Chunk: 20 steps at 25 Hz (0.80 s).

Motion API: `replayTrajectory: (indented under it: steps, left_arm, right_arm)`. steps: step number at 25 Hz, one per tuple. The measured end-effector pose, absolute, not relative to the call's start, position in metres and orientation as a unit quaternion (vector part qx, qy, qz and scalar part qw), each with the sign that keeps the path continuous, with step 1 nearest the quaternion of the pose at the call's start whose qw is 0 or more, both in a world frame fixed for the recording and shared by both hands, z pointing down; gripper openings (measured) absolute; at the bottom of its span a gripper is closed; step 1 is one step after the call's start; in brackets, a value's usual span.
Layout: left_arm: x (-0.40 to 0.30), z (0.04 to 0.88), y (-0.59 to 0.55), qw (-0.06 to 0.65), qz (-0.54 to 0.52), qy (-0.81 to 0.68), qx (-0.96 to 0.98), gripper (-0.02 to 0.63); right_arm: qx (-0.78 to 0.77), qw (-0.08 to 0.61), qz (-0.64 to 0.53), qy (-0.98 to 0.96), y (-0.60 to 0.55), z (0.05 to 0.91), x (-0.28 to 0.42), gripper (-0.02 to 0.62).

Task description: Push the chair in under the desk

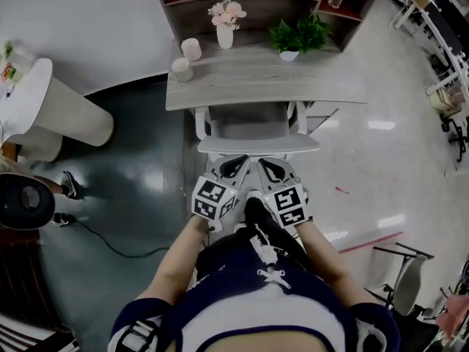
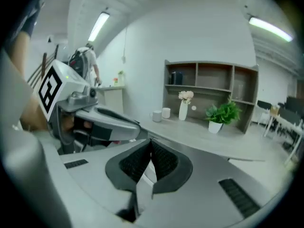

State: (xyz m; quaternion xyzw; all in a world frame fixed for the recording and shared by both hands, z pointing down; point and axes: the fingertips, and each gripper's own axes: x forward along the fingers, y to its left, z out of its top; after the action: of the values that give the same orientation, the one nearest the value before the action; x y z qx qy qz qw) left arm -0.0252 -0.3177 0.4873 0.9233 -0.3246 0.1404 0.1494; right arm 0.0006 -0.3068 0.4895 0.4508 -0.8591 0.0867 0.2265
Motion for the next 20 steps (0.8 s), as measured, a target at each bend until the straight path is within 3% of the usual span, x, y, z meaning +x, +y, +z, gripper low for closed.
replayTrajectory:
  steps: [7, 20]
  left_arm:
    - [-0.023, 0.461, -0.288, 0.177, 0.078, -0.344, 0.919, 0.009]
    - [-0.015, 0.433, -0.242, 0.132, 0.070, -0.334, 0.931, 0.008]
  right_arm:
    - [0.463, 0.085, 0.196, -0.860, -0.290, 0.453, 0.004, 0.010]
    - [0.468, 0.075, 0.141, -0.869, -0.245, 0.417, -0.003, 0.009]
